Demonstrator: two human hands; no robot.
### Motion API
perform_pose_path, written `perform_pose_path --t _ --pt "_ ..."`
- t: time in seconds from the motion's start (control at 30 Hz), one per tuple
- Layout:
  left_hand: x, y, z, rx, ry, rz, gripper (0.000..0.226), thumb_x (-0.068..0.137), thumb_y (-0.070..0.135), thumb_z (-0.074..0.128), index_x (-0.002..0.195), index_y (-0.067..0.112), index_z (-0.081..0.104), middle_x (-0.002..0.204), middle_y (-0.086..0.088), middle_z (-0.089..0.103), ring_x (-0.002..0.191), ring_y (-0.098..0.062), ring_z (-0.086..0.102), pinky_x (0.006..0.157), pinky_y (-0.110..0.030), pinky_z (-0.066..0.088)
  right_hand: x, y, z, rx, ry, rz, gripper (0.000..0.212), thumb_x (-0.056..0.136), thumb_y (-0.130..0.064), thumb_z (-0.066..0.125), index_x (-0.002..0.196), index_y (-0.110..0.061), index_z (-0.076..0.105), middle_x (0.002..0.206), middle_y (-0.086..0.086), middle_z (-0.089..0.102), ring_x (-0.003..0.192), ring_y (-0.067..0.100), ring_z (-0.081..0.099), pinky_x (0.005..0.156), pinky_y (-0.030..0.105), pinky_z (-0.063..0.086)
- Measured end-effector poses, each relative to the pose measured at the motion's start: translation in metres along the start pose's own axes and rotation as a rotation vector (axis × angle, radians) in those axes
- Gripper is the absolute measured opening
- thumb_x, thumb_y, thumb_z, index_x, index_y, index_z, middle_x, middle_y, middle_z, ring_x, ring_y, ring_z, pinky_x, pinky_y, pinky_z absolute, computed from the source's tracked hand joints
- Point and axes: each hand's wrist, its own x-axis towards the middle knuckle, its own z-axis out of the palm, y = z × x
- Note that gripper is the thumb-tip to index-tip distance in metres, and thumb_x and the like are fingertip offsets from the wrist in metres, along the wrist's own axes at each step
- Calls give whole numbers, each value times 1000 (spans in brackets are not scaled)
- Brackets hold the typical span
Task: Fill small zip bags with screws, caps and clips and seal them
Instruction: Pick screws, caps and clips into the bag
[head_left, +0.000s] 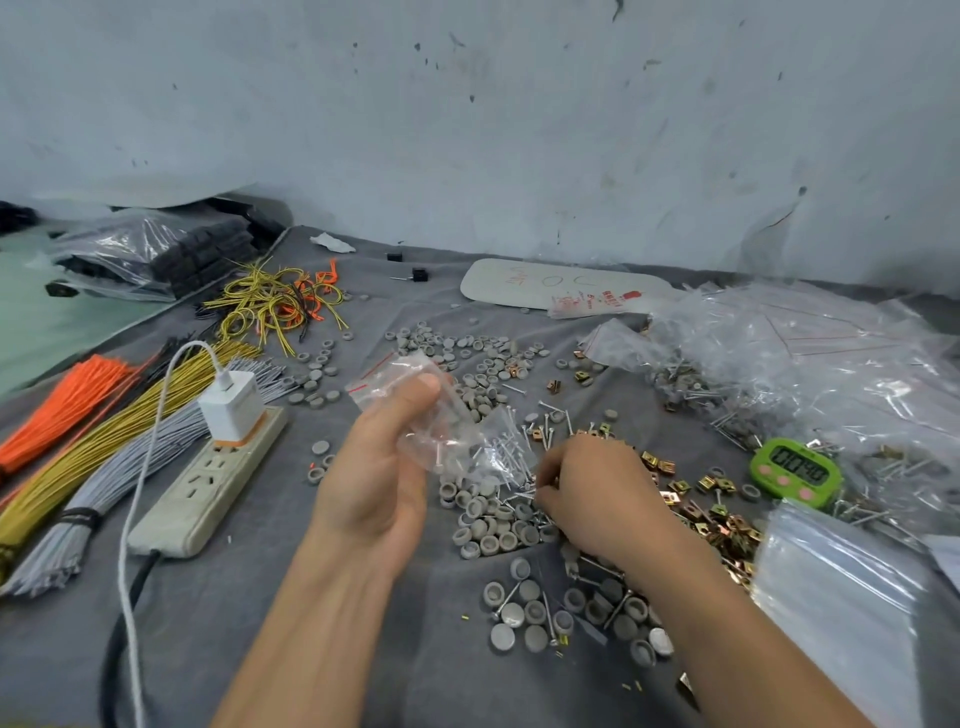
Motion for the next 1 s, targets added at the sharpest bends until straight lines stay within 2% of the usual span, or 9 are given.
perform_pose_path --t 0.13,0.2,0.27,0.37,0.5,0.7,0.8,0.9,1.0 --pt "1 1 -5 -107 -39 -22 8 74 17 71 74 19 78 94 -7 66 106 -28 56 112 -56 41 -4 4 6 -115 2 -51 11 96 -34 62 97 -30 72 91 -5 69 92 21 66 88 35 48" --pt "-1 -1 -7 4 -37 44 9 71 19 73 80 18 76 88 -2 66 95 -21 60 95 -40 56 -4 6 10 -100 26 -25 14 96 -35 63 97 -30 75 95 -5 72 94 21 67 91 35 51" --pt "1 -6 -14 436 41 250 27 67 16 83 91 18 71 87 11 70 85 -7 64 76 -18 53 -6 10 10 -26 74 3 14 95 -37 66 94 -31 79 94 -7 73 91 19 67 87 33 52" --pt "3 -12 -24 1227 183 594 44 66 26 92 99 34 64 101 22 61 99 0 53 86 -7 37 -9 20 5 236 182 42 8 92 -34 74 91 -34 82 88 -14 74 73 8 62 70 26 47" --pt "1 -22 -23 1476 58 628 62 56 32 91 105 39 54 100 25 45 99 5 36 102 -29 39 -18 27 -9 668 424 57 12 83 -32 82 76 -41 79 72 -28 70 66 -1 63 56 14 43" --pt "4 -32 -15 1631 -60 652 49 63 38 80 96 39 45 100 16 53 104 -15 52 114 -44 33 -30 4 -16 547 467 -193 12 76 -33 86 77 -44 80 97 -32 65 105 -4 52 91 10 36" --pt "5 -38 -10 1617 -108 644 37 70 38 75 99 35 53 104 17 55 110 -14 52 114 -41 32 -24 -11 -12 401 418 -275 13 76 -32 87 85 -40 82 121 -29 62 118 0 40 108 25 33" --pt "6 -38 -7 1490 -82 618 33 67 34 74 96 31 59 101 17 57 101 -9 50 94 -32 39 -18 -17 -12 581 286 -265 17 82 -36 80 93 -49 80 139 -28 56 132 -3 38 112 28 29" --pt "7 -32 -14 1255 23 475 35 63 27 83 88 34 60 101 19 64 95 0 53 76 -13 36 -12 -1 -20 817 368 -131 18 86 -33 76 86 -51 79 122 -33 66 115 -13 56 102 25 45"
